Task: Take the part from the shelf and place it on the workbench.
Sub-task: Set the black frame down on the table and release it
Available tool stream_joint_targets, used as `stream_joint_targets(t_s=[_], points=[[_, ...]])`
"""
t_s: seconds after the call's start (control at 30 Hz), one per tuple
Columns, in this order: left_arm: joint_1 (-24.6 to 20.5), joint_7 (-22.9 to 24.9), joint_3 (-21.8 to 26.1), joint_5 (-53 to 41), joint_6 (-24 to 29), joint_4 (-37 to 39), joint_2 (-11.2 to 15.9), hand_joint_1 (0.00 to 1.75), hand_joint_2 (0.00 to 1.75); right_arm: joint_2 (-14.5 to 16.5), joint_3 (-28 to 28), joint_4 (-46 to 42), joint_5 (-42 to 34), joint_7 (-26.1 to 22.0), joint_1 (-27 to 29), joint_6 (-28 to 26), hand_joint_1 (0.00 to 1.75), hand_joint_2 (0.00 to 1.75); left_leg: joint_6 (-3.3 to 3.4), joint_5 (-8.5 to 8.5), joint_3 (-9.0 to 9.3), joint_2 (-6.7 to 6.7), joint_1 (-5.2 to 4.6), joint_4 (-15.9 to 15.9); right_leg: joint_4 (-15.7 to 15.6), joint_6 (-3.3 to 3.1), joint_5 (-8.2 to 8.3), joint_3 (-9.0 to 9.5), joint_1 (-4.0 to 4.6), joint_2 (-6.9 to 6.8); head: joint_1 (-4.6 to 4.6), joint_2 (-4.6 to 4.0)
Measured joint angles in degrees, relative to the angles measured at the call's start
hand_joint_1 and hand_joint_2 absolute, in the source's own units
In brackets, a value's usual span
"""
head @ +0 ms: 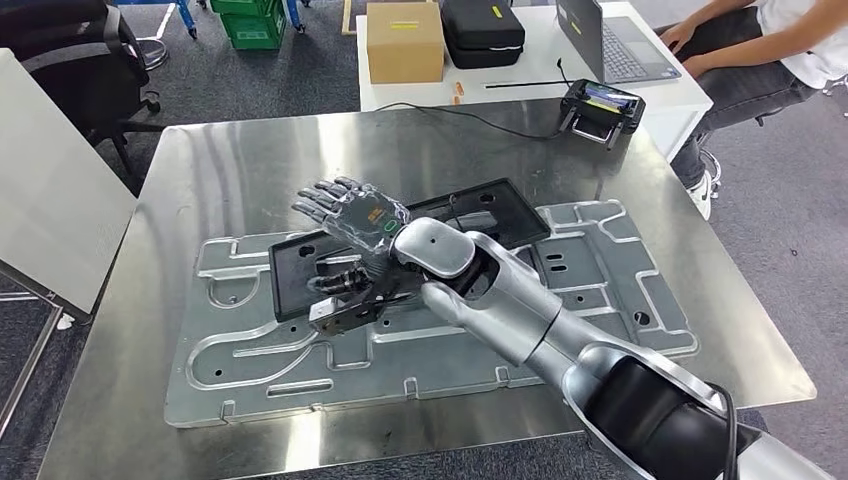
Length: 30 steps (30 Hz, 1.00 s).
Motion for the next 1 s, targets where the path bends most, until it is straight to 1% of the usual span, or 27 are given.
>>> stream_joint_targets(t_s=[0.03,0.07,0.13,0.17,0.2,0.23,0.27,0.3,0.33,0.37,0.43,0.5,0.53,0.57,0.6,0.63,0.67,0.7,0.73,0.77,0.8,0.83,0.87,0.9,0.93,0.97,1.0], points=[[0.09,0.15,0.17,-0.22,-0.25,-0.53,-0.44,0.0,0.0,-0.19,-0.01,-2.1,1.05,0.38,0.9,-0.1,0.0,0.0,0.16,0.34,0.33,0.18,0.21,-0.74,0.96,0.21,-0.86,-0.46,0.05,-0.03,0.01,0.0],[0.19,0.38,0.37,-0.42,-0.45,-1.06,-0.87,0.0,0.0,-0.42,-0.02,-4.03,1.93,0.58,1.88,-0.11,0.0,0.0,0.26,0.6,0.62,0.37,0.43,-1.34,3.12,0.43,-2.28,-1.5,0.05,-0.09,0.02,0.0],[0.45,0.94,0.77,-0.88,-0.69,-2.0,-1.64,0.0,0.0,-0.8,-0.04,-7.11,3.19,0.67,4.26,-0.02,0.0,0.0,0.32,0.62,0.76,0.52,0.52,-1.64,10.44,0.89,-5.59,-5.12,-0.24,-0.16,0.01,0.0],[0.55,1.2,0.95,-1.07,-0.76,-2.38,-1.96,0.0,0.0,-1.0,-0.04,-8.26,3.65,0.68,5.58,0.01,0.0,0.0,0.28,0.46,0.79,0.55,0.6,-1.54,13.77,1.14,-6.32,-6.99,-0.45,-0.17,0.0,0.0],[0.64,1.38,1.09,-1.25,-0.81,-2.68,-2.27,0.0,0.0,-1.18,-0.04,-9.18,4.01,0.68,6.75,0.02,0.0,0.0,0.18,0.2,0.85,0.56,0.72,-1.36,15.58,1.36,-6.0,-8.24,-0.68,-0.18,0.01,0.0],[0.73,1.52,1.19,-1.37,-0.83,-2.92,-2.48,0.0,0.0,-1.39,-0.04,-9.87,4.29,0.69,7.64,0.0,0.0,0.0,0.01,-0.22,0.96,0.54,0.91,-1.04,15.26,1.59,-4.43,-8.59,-0.92,-0.2,0.01,0.0],[0.8,1.61,1.28,-1.46,-0.85,-3.12,-2.65,0.0,0.0,-1.58,-0.04,-10.44,4.49,0.69,8.24,-0.05,0.0,0.0,-0.26,-0.8,1.11,0.52,1.13,-0.58,12.87,1.82,-1.92,-8.02,-1.16,-0.27,0.01,0.0],[0.88,1.68,1.36,-1.53,-0.84,-3.3,-2.79,0.0,0.0,-1.77,-0.04,-10.91,4.63,0.7,8.64,-0.09,0.0,0.0,-0.68,-1.53,1.23,0.5,1.36,0.01,9.7,2.03,0.29,-7.0,-1.32,-0.38,0.01,0.0],[0.99,1.75,1.49,-1.58,-0.83,-3.51,-2.88,0.0,0.0,-2.05,-0.05,-11.23,4.74,0.7,8.97,-0.14,0.0,0.0,-1.2,-2.27,1.14,0.53,1.47,0.61,7.12,2.13,1.9,-5.98,-1.28,-0.46,0.04,0.0],[1.03,1.79,1.65,-1.67,-0.82,-3.69,-2.96,0.0,0.0,-2.23,-0.05,-11.53,4.8,0.7,9.35,-0.17,0.0,0.0,-1.74,-2.86,0.96,0.53,1.45,1.21,5.24,1.93,2.43,-5.17,-1.16,-0.54,0.02,0.01],[1.12,1.81,1.96,-1.82,-0.82,-4.0,-3.12,0.0,0.0,-2.68,-0.07,-11.81,4.95,0.69,10.4,-0.21,0.0,0.0,-2.57,-3.32,0.27,0.49,1.29,1.7,4.59,1.08,1.73,-4.88,-0.84,-0.64,0.01,0.02],[1.15,1.84,2.09,-2.17,-0.99,-4.2,-3.33,0.0,0.0,-2.96,-0.15,-11.96,5.24,0.64,11.13,-0.26,0.0,0.0,-3.08,-3.46,-0.63,0.4,1.31,1.58,4.14,0.31,1.35,-5.55,-1.01,-0.78,0.01,0.03],[1.14,1.85,2.1,-2.38,-1.12,-4.31,-3.52,0.0,0.0,-3.08,-0.32,-12.12,5.47,0.58,11.39,-0.33,0.0,0.0,-3.41,-4.12,-1.28,0.48,1.37,2.09,3.81,-0.08,1.19,-5.78,-1.1,-0.71,-0.06,0.03],[1.2,1.88,2.14,-2.67,-1.26,-4.45,-3.7,0.0,0.0,-3.21,-0.64,-12.29,5.71,0.48,11.85,-0.46,0.0,0.0,-3.79,-5.53,-1.92,0.61,1.47,3.55,3.34,-0.5,0.95,-5.65,-1.26,-0.74,-0.08,0.03],[1.22,1.87,2.18,-2.87,-1.39,-4.6,-3.85,0.0,0.0,-3.38,-1.02,-12.4,5.93,0.39,12.59,-0.59,0.0,0.0,-4.27,-7.56,-2.49,0.77,1.57,5.93,2.86,-0.88,0.6,-5.03,-1.33,-0.8,-0.14,0.03],[1.24,1.85,2.24,-3.03,-1.51,-4.72,-4.03,0.0,0.0,-3.78,-1.38,-12.37,6.13,0.3,13.63,-0.71,0.0,0.0,-4.74,-9.78,-2.96,0.91,1.66,9.06,2.64,-1.17,0.25,-4.22,-1.25,-0.89,-0.16,0.02],[1.19,1.83,2.32,-3.19,-1.61,-4.82,-4.11,0.0,0.0,-4.3,-1.62,-12.13,6.25,0.24,14.69,-0.78,0.0,0.0,-5.04,-11.5,-3.37,0.98,1.68,12.22,2.49,-1.31,-0.05,-3.29,-1.12,-1.1,-0.14,0.02],[1.03,1.8,2.39,-3.33,-1.71,-4.88,-4.19,0.0,0.0,-4.81,-1.71,-11.84,6.36,0.21,15.52,-0.78,0.0,0.0,-5.01,-12.14,-3.68,1.01,1.62,14.49,2.46,-1.44,-0.33,-2.49,-0.87,-1.2,-0.14,0.02],[0.88,1.78,2.45,-3.47,-1.81,-4.94,-4.26,0.0,0.0,-5.24,-1.74,-11.61,6.45,0.19,16.01,-0.79,0.0,0.0,-4.51,-11.54,-3.76,1.02,1.45,15.44,2.46,-1.56,-0.52,-1.93,-0.56,-1.2,-0.14,0.02],[0.77,1.72,2.48,-3.59,-1.89,-5.01,-4.28,0.0,0.0,-5.43,-1.78,-11.56,6.51,0.18,16.12,-0.79,0.0,0.0,-3.49,-9.73,-3.42,0.99,1.1,14.53,2.48,-1.65,-0.6,-1.61,-0.17,-1.04,-0.15,0.02],[0.74,1.64,2.5,-3.68,-1.99,-5.12,-4.29,0.0,0.0,-5.48,-1.83,-11.67,6.56,0.18,15.93,-0.8,0.0,0.0,-1.95,-7.2,-2.6,0.88,0.47,11.96,2.48,-1.77,-0.6,-1.44,0.25,-0.78,-0.14,0.02],[0.73,1.54,2.5,-3.71,-2.07,-5.32,-4.19,0.0,0.0,-5.43,-1.93,-11.89,6.58,0.18,15.64,-0.81,0.0,0.0,0.06,-5.15,-1.64,0.72,-0.29,8.89,2.45,-1.88,-0.53,-1.36,0.52,-0.53,-0.1,0.02],[0.76,1.41,2.5,-3.75,-2.15,-5.54,-4.09,0.0,0.0,-5.37,-2.07,-12.11,6.59,0.17,15.3,-0.8,0.0,0.0,1.77,-3.56,-0.69,0.64,-1.0,6.13,2.39,-1.95,-0.4,-1.34,0.8,-0.29,-0.05,0.01],[0.85,1.29,2.5,-3.81,-2.19,-5.77,-3.94,0.0,0.0,-5.3,-2.23,-12.3,6.59,0.16,15.02,-0.73,0.0,0.0,2.92,-2.66,-0.03,0.54,-1.61,4.15,2.34,-1.91,-0.18,-1.38,0.75,-0.16,0.0,0.01],[0.92,1.17,2.5,-3.9,-2.21,-5.97,-3.81,0.0,0.0,-5.24,-2.4,-12.51,6.6,0.14,14.76,-0.6,0.0,0.0,3.49,-2.4,0.18,0.47,-1.98,3.3,2.24,-1.74,0.1,-1.47,0.51,-0.11,0.04,0.01],[0.98,1.04,2.51,-3.98,-2.22,-6.07,-3.73,0.0,0.0,-5.2,-2.55,-12.81,6.6,0.1,14.38,-0.46,0.0,0.0,3.39,-1.86,0.24,0.43,-2.24,2.9,2.1,-1.45,0.47,-1.6,0.29,-0.07,0.06,0.01],[1.01,0.96,2.51,-4.06,-2.21,-6.11,-3.7,0.0,0.0,-5.17,-2.68,-13.2,6.6,0.06,13.96,-0.34,0.0,0.0,3.31,-1.22,0.24,0.35,-2.28,2.23,1.84,-1.11,0.83,-1.7,0.08,-0.08,0.06,0.02]])
